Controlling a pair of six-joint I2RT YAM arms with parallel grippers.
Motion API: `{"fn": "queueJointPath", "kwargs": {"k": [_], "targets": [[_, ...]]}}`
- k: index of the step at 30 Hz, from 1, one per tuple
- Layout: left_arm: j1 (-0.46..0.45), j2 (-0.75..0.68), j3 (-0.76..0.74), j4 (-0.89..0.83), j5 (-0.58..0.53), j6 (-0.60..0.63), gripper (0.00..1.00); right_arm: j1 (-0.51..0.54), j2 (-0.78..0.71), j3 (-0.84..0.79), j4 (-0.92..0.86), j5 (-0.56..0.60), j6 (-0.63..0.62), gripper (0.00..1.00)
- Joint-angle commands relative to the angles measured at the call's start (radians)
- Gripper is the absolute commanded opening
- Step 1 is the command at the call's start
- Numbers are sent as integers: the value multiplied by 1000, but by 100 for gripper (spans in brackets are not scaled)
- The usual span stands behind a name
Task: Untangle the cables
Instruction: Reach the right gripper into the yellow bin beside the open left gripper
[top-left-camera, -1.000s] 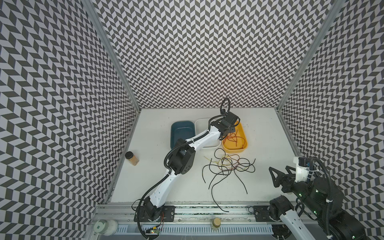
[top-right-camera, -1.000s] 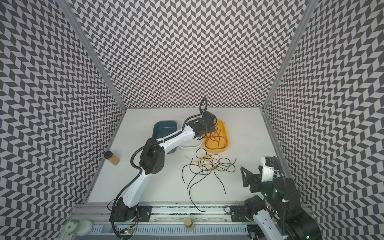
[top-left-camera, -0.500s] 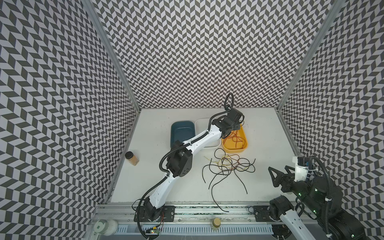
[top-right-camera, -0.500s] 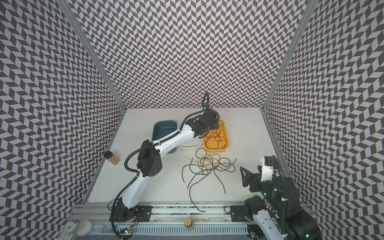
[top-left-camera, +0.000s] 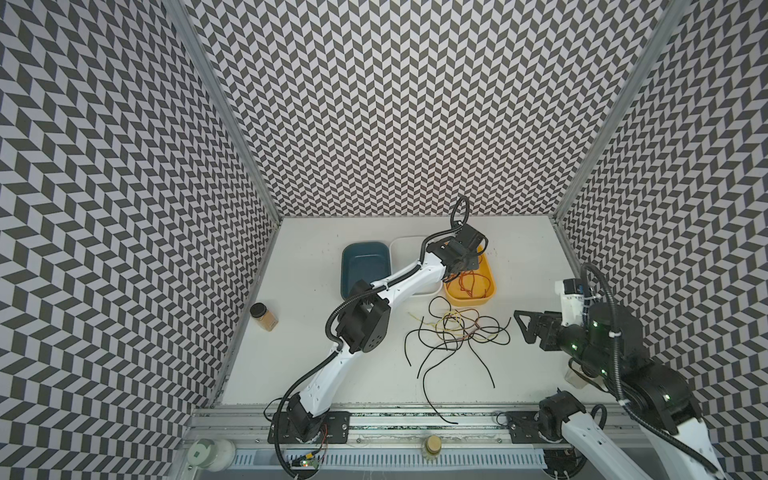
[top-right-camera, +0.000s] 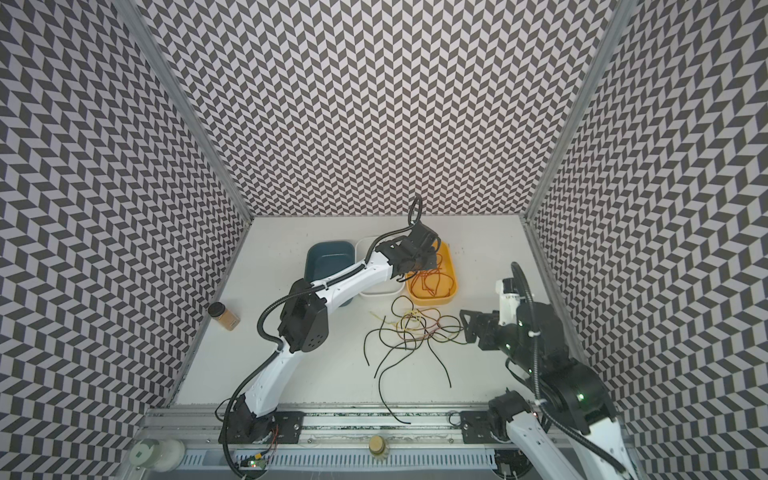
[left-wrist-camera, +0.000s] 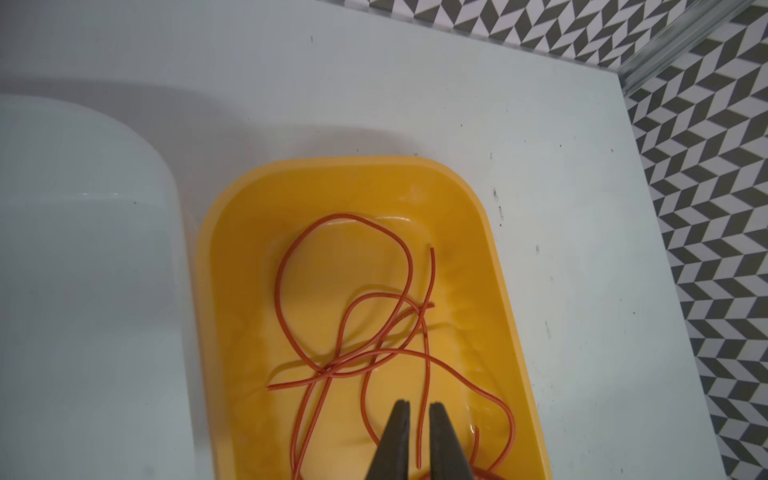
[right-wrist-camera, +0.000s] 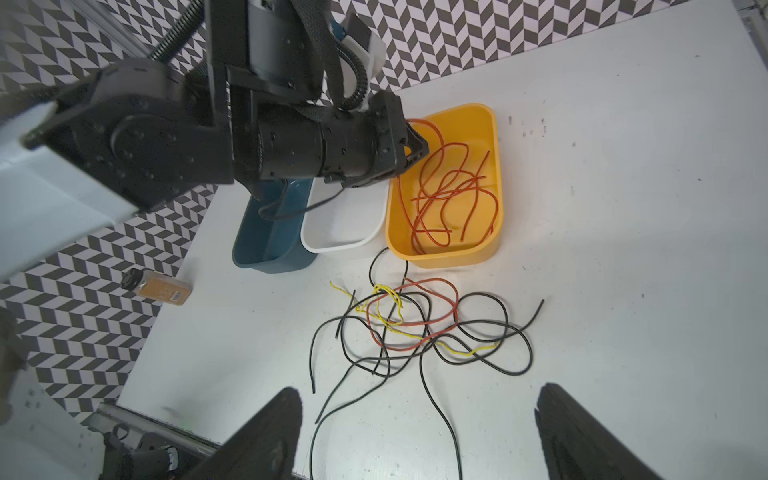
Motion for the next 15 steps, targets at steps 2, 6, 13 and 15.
{"fn": "queueJointPath", "kwargs": {"k": [2, 6, 13, 15], "targets": [[-7, 9, -51, -11, 37, 24, 9, 5, 138, 45, 195, 4, 39, 88], [-1, 20, -57, -30, 72, 41, 22, 4, 254, 39, 281, 35, 49, 88], [28, 27, -32, -99, 139, 60, 63, -10, 363, 23, 367, 55, 80, 86], [32, 18, -22, -125, 139, 76, 65, -24, 377, 16, 386, 63, 91, 86]]}}
